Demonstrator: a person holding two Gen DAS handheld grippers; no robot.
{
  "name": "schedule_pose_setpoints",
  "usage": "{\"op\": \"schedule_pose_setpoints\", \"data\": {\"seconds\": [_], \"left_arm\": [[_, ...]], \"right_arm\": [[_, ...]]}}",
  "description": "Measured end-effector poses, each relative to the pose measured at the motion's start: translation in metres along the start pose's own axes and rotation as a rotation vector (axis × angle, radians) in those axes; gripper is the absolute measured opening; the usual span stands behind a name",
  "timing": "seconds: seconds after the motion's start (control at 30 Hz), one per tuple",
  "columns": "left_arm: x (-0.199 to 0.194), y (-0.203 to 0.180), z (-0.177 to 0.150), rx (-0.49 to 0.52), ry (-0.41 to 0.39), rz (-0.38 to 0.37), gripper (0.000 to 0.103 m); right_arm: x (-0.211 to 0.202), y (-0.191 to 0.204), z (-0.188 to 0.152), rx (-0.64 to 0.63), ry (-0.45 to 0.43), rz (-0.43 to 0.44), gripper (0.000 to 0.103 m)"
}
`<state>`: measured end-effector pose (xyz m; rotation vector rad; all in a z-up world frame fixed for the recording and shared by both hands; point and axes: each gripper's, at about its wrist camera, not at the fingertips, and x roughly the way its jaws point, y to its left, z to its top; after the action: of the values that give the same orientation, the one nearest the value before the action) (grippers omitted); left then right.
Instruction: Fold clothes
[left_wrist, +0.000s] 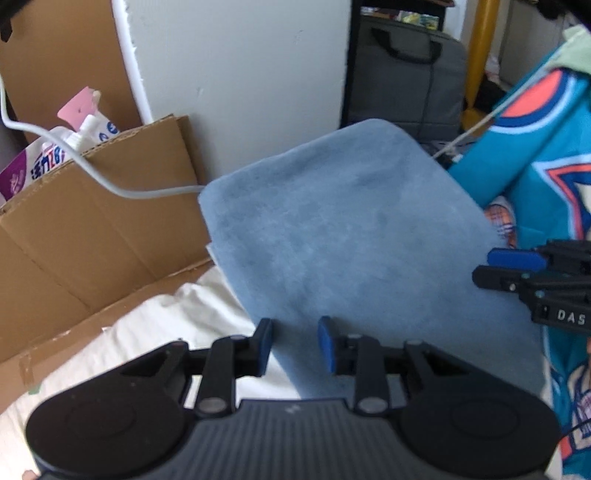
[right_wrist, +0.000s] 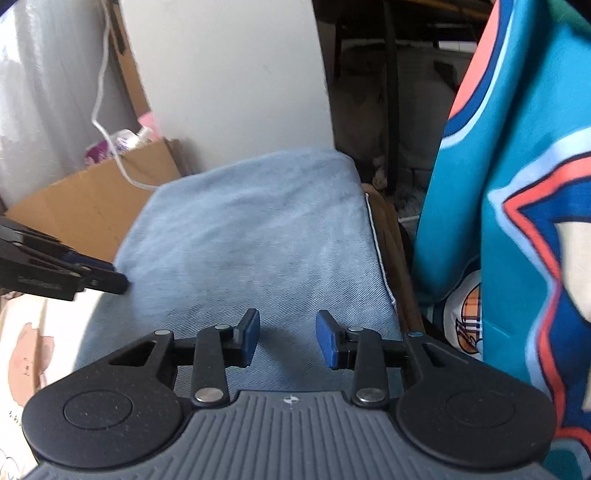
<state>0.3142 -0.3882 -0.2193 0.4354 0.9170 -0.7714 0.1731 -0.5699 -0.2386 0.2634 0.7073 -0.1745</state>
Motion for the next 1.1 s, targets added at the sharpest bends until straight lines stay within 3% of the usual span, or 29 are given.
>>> {"op": "schedule_pose_setpoints", "data": {"seconds": [0.27,0.47,0.67,0.73,1.1], "left_arm": [[0.008,0.009,0.031,0.009,-0.047,0.026,0.031],[0.026,0.025,0.047,-0.021,-0.079,0.042,0.031],[0.037,0.021,0.069,-0.017,-0.118,0.044,0.031],[0.039,0.018,0.077,-0.035,-0.134,0.023,0.031],[0.071,0.008,0.098,-0.069,-0.084,0.064,0.032]], "right_arm": [[0.045,0.009,0.047,-0.052,-0.027,-0.016,0.041],[0.074,0.024,0.08,-0.171,-0.021,-0.034,0.041],[0.091,0.028,0.106,-0.168,-0.028,-0.047,0.041],[0.094,0.029,0.11,-0.158,-0.029,-0.048,0.041],[0.117,0.026,0.114,-0.128,0.001,-0.097,0.038]]}}
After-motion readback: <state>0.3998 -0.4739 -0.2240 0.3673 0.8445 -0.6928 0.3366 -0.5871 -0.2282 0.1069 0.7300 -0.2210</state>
